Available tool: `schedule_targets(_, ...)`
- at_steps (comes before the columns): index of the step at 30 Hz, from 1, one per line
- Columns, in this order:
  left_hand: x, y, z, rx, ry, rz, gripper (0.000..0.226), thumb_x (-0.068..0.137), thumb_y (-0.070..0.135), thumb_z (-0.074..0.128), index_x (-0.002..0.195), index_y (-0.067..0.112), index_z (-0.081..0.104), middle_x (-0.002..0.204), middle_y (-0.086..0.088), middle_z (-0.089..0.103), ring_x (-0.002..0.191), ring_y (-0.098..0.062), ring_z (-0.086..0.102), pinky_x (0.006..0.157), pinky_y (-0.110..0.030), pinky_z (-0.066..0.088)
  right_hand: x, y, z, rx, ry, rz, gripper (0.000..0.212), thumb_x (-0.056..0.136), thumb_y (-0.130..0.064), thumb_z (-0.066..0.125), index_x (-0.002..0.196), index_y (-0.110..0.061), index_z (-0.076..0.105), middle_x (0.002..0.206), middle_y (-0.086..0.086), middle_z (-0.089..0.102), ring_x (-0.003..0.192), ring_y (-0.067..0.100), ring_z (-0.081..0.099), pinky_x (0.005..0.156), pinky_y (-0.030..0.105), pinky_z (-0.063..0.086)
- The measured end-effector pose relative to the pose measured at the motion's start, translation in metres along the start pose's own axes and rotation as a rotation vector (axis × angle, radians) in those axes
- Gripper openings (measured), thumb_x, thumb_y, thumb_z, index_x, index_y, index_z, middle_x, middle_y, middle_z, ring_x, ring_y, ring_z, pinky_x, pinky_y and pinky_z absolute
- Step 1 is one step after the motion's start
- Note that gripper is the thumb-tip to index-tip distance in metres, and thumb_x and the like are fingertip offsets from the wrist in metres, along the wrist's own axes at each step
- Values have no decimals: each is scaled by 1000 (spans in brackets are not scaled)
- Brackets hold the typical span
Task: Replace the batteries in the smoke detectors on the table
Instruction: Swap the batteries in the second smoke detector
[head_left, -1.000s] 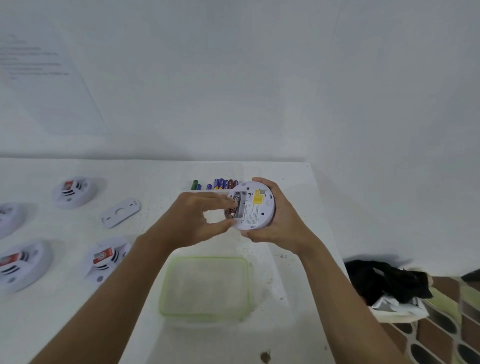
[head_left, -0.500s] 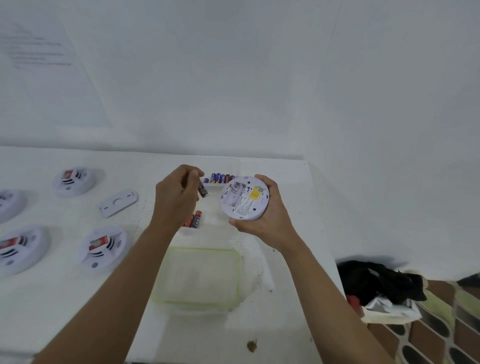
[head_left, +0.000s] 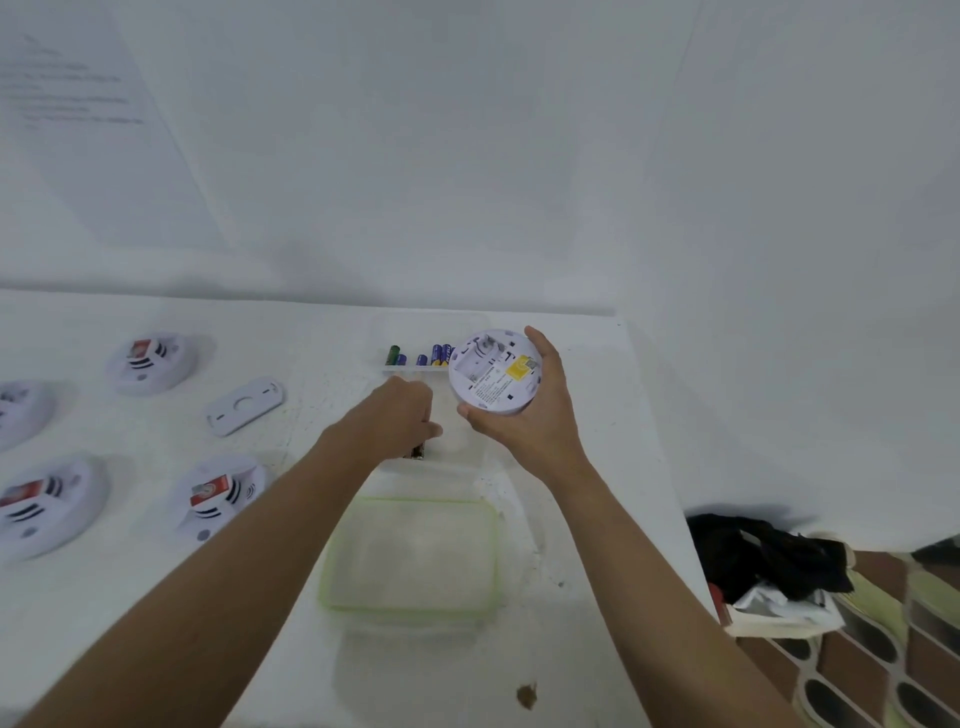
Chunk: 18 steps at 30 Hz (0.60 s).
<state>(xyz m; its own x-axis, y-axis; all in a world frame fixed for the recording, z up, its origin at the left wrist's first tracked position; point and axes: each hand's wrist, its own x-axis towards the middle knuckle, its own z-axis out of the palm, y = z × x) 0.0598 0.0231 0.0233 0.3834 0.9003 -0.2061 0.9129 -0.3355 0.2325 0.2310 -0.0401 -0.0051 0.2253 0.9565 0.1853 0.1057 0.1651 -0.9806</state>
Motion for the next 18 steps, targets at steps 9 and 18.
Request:
schedule_targets(9, 10, -18, -13, -41, -8, 20, 22, 82, 36, 76, 82, 16, 67, 87, 1, 67, 69, -9, 57, 58, -18, 39, 14, -2, 14, -27, 63, -13, 108, 59, -22, 95, 149, -27, 33, 145, -4, 46, 133, 6, 49, 104, 28, 49)
schedule_targets(18, 47, -30, -59, -328, 223, 159, 7, 86, 18, 67, 82, 14, 71, 75, 3, 69, 57, 0, 57, 50, -4, 37, 35, -3, 18, -37, 148, -8, 108, 63, -11, 95, 150, -20, 32, 145, -2, 48, 130, 5, 52, 104, 39, 53)
